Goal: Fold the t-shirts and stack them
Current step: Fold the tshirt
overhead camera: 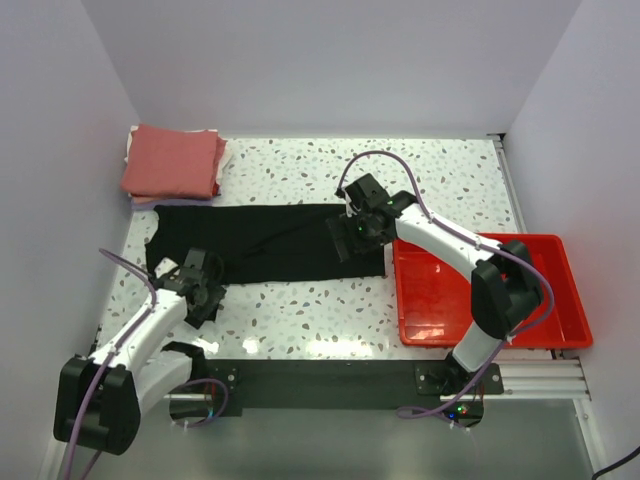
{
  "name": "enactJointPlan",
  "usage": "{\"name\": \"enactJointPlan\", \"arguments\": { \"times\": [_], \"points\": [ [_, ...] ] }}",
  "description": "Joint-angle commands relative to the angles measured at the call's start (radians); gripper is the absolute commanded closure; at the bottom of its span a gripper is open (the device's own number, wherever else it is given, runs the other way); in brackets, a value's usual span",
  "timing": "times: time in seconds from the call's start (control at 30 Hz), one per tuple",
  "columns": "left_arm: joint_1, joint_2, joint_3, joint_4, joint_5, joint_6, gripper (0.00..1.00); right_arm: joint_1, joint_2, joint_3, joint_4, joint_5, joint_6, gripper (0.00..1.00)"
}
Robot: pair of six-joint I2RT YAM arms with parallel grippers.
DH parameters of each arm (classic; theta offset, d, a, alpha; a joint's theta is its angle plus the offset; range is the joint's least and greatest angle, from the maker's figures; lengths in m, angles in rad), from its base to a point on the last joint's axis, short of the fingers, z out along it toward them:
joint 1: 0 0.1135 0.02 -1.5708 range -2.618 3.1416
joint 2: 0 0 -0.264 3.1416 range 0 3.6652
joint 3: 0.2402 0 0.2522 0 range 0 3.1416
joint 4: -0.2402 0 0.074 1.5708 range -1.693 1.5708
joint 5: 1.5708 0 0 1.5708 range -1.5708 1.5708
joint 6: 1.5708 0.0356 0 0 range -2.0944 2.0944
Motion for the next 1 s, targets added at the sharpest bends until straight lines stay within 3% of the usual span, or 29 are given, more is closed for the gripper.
{"name": "enactJointPlan", "arguments": {
  "times": [0.0,0.2,0.3,0.33,0.37,0.7,0.97],
  "points": [
    [0.009,0.021,-0.041,0.083,0.055,-0.042,0.34,0.004,-0.027,-0.002,0.021,0.002,-0.017,0.01],
    [0.010,0.130,-0.016,0.056,0.030,-0.006,0.48,0.002,-0.021,-0.005,0.010,0.024,-0.012,0.01],
    [0.010,0.124,-0.019,0.067,0.032,0.004,0.73,0.002,-0.013,0.001,0.001,0.041,-0.007,0.01],
    [0.010,0.120,-0.019,0.064,0.032,0.005,0.93,0.002,-0.009,0.004,-0.001,0.042,-0.007,0.01],
    [0.010,0.114,-0.013,0.061,0.030,0.002,1.00,0.004,-0.007,0.006,-0.004,0.044,-0.004,0.01],
    [0.016,0.021,0.133,0.002,-0.151,0.024,1.00,0.002,-0.013,-0.006,-0.004,0.058,-0.001,0.01],
    [0.105,0.116,0.289,0.077,-0.195,0.152,1.00,0.002,-0.016,-0.011,-0.004,0.070,-0.001,0.01]
  ]
}}
